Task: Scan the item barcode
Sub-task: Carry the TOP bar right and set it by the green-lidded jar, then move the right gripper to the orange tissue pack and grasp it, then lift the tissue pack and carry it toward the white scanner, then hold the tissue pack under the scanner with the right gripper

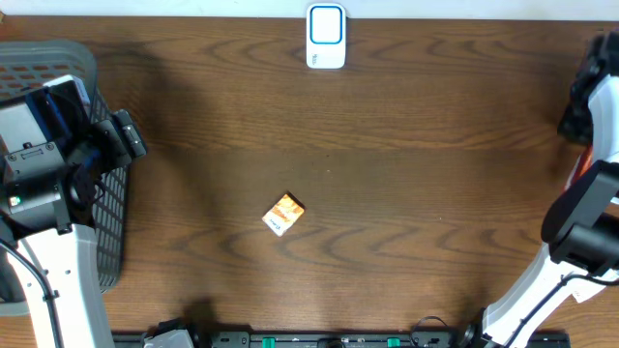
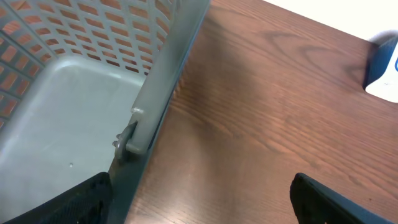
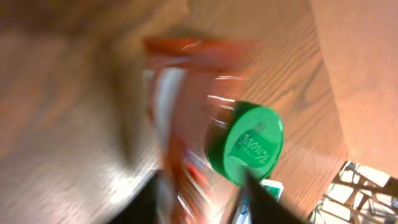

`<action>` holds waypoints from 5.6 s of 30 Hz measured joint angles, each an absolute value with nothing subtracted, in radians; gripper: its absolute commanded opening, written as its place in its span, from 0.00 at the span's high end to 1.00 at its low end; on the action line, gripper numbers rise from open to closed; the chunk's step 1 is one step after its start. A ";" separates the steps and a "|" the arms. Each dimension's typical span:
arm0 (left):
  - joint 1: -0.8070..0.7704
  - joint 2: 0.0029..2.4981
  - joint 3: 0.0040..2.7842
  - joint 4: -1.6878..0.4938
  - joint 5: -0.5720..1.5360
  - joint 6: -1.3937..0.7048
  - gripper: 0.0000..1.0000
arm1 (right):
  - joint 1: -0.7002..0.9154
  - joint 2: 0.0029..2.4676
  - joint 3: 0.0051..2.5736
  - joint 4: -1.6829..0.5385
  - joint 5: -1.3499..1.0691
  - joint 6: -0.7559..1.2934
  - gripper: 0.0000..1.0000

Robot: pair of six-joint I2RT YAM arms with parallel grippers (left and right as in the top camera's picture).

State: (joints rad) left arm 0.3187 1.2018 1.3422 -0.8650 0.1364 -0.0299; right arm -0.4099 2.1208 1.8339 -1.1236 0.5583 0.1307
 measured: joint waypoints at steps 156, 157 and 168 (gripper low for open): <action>0.319 1.202 1.342 -0.865 0.136 -0.030 0.09 | 0.435 2.387 1.929 0.020 0.189 0.174 0.40; 0.319 1.202 1.342 -0.865 0.136 -0.030 0.09 | 0.431 2.400 1.928 0.051 0.192 0.170 0.40; 0.319 1.202 1.342 -0.865 0.136 -0.030 0.09 | 0.427 2.421 1.929 0.240 0.197 0.141 0.37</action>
